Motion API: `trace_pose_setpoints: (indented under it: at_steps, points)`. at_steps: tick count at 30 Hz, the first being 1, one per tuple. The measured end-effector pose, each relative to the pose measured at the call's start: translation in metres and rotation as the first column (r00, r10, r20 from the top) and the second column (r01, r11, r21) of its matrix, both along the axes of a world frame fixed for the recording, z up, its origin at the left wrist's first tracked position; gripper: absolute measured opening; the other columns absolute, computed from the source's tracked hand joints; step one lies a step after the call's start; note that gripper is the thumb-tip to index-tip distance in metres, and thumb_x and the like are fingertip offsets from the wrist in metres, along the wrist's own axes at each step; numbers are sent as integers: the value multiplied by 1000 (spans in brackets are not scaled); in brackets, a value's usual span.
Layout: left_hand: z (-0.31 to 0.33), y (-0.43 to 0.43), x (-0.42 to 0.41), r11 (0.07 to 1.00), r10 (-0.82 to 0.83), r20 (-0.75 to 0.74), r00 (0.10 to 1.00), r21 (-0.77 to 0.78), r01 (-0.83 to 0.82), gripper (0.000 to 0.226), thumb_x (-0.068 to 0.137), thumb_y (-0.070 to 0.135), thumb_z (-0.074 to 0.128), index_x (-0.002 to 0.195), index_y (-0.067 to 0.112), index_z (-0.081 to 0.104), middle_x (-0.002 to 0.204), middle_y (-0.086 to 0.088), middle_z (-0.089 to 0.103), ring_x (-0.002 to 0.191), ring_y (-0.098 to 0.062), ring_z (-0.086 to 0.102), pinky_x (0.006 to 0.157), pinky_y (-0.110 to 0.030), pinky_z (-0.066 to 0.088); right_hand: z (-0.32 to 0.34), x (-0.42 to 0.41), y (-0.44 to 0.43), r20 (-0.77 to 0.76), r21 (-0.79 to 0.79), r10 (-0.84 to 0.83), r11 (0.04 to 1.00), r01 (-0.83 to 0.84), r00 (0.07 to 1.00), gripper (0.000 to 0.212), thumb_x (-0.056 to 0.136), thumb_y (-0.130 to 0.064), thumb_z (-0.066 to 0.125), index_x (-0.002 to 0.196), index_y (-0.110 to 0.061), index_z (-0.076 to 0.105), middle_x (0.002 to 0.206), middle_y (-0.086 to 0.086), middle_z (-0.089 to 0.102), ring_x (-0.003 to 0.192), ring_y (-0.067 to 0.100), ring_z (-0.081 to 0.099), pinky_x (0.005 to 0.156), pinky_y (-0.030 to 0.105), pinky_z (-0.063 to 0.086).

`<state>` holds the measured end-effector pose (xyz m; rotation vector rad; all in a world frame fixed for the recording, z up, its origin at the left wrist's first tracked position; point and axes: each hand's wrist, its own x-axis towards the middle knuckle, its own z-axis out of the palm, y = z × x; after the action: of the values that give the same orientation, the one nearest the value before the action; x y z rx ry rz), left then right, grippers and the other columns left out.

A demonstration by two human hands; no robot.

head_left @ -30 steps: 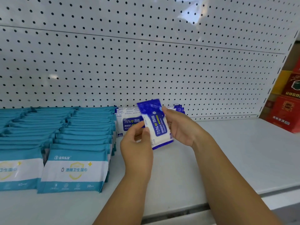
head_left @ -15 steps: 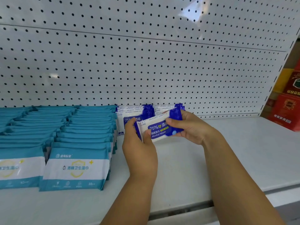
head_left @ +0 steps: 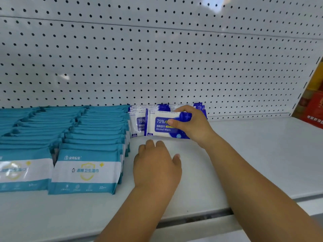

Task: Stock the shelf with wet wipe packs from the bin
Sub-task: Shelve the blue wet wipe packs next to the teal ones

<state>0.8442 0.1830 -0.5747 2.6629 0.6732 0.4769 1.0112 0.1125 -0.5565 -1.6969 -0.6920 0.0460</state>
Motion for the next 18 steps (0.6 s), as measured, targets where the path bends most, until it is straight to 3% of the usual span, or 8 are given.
trace_pose_setpoints:
  at_steps: [2,4,7,10,13,18]
  points:
    - [-4,4,-9,998,-26,-65,998,55,30,52,98,58,39,129,19,51,133,1,49,126,-19,41,102,-33,41,-5,4,7,70,-84,-11,996,17,998,34,75,-27,89,101,-29,67,113,-10,67,102,5,66,85,26,58]
    - [-6,7,-16,997,-54,-75,996,50,58,55,97,60,39,131,19,52,136,2,49,128,-19,41,105,-33,39,-8,6,12,106,-123,-22,992,35,994,37,71,-29,91,101,-28,69,112,-9,69,105,9,65,94,32,56]
    - [-5,6,-16,999,-37,-51,998,8,38,53,99,56,39,134,19,52,140,1,50,130,-19,41,107,-35,37,-13,6,18,177,-137,-65,987,90,982,44,69,-31,91,107,-22,70,112,-7,70,104,9,64,93,28,54]
    - [-7,5,-13,999,0,-49,999,48,2,50,101,52,33,132,18,53,136,-2,52,127,-22,43,105,-37,39,-12,6,28,354,-193,-77,969,153,932,49,69,-33,91,111,-17,71,108,-5,64,103,10,54,93,23,44]
    - [-11,8,-10,997,78,-32,996,24,-77,50,102,51,31,126,14,55,132,-7,52,124,-25,44,103,-40,42,-7,11,42,514,-269,-41,941,207,857,53,67,-38,91,112,-16,72,110,1,59,108,17,49,95,32,42]
    - [-13,10,-6,993,112,-36,993,53,-110,49,102,49,33,130,13,52,135,-8,47,126,-27,41,105,-43,40,1,13,58,635,-351,6,893,282,773,53,70,-43,88,116,-21,71,117,0,59,116,20,47,99,40,38]
